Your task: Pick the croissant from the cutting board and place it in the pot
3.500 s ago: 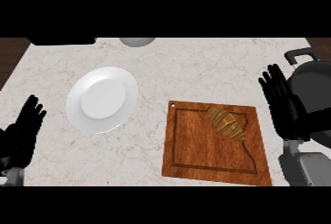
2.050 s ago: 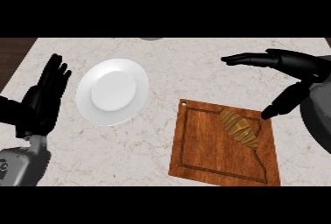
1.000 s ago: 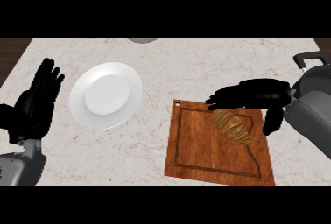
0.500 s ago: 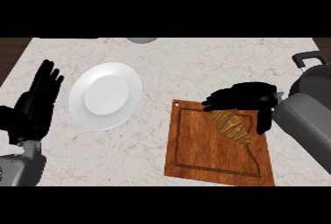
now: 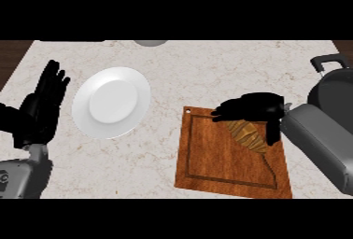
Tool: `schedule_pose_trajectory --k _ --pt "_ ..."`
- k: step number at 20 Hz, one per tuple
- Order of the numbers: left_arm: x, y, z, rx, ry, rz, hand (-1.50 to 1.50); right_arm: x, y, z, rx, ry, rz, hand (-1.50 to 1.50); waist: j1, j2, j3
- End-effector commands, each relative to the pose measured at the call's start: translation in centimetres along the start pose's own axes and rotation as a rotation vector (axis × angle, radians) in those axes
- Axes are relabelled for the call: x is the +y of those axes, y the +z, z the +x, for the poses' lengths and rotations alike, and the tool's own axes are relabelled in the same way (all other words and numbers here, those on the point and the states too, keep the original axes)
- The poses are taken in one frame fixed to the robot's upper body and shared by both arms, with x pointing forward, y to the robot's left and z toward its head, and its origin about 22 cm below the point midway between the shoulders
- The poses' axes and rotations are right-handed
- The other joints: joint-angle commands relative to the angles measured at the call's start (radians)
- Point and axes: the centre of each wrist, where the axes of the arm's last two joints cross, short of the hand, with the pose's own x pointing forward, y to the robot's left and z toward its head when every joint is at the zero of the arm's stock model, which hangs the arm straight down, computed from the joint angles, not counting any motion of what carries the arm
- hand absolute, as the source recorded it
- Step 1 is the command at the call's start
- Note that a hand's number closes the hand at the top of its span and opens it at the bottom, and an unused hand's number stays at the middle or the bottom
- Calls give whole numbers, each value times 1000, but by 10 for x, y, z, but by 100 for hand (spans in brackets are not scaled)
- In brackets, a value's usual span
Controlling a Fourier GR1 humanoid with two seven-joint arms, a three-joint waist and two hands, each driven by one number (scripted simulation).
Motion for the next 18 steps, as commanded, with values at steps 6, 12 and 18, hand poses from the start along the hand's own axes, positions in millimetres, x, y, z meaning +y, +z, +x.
schedule_pose_trajectory --k 6,12,18 --pt "3 9 6 6 18 -6 0 9 -10 -4 -127 58 86 150 5 -1 0" --pt "-5 16 -6 0 -7 -12 0 31 -30 -13 -149 68 54 150 10 2 1" --pt "12 17 -1 16 -2 28 0 46 -30 6 47 -65 -26 150 -33 -16 -1"
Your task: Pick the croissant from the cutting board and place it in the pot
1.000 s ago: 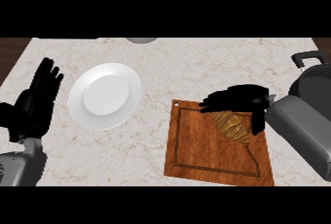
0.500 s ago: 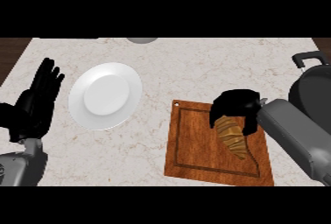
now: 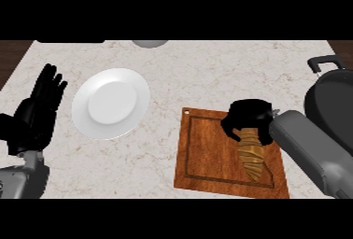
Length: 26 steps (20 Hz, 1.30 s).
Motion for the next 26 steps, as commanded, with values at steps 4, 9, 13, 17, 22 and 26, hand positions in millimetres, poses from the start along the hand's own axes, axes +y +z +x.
schedule_pose_trajectory --k 4,9,13,17,22,26 --pt "27 9 -12 58 -30 124 0 88 27 4 463 -357 -129 150 -142 -37 2" --pt "38 8 -5 39 -37 139 0 92 11 36 554 -373 -285 150 -142 -37 1" --pt "36 18 -17 54 -27 148 0 75 20 60 591 -394 -453 150 -149 -40 0" --pt "34 16 -15 60 -19 166 0 41 34 77 646 -381 -799 150 -174 -41 1" --pt "38 24 -13 53 -19 138 0 6 87 105 771 -303 -1086 150 -142 -35 2" --pt "35 27 -16 43 -21 140 0 -10 125 145 838 -282 -1261 150 -122 -23 4"
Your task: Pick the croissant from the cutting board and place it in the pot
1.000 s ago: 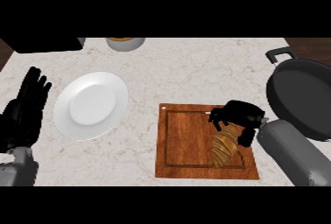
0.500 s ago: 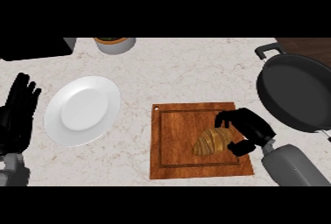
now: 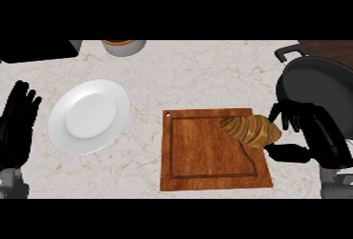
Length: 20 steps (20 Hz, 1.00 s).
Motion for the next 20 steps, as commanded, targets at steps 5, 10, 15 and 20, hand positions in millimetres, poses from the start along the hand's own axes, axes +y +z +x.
schedule_pose_trajectory --k 5,10,15,20 --pt "-15 -7 18 -44 19 -68 0 -89 68 44 147 16 -265 150 80 31 4" --pt "-28 -6 28 -67 20 -118 0 -142 83 38 208 -38 -318 150 117 37 6" --pt "-18 -13 14 -46 16 -134 0 -138 62 -1 286 -88 -339 150 141 43 5" --pt "-31 -18 12 -47 35 -144 0 -151 57 -64 295 -201 -388 150 144 44 6"
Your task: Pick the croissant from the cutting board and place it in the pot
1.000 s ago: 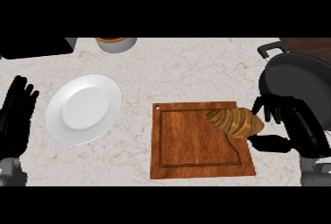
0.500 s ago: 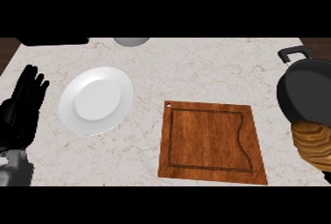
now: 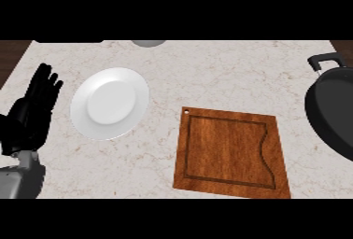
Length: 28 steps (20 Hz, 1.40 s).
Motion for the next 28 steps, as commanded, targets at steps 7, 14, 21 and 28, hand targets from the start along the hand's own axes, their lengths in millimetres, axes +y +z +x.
schedule_pose_trajectory --k 7,14,21,28 --pt "-24 -7 5 -23 -7 -20 0 0 -44 -66 15 470 -135 150 33 11 2" --pt "-2 -5 -15 -15 -5 -26 0 38 -78 -121 41 476 -71 150 23 6 1" --pt "-14 -10 8 -23 -2 -29 0 53 -91 -154 216 246 53 -150 32 7 2" --pt "-10 -10 -1 -14 6 -20 0 57 -104 -158 106 -74 116 -150 23 7 2"
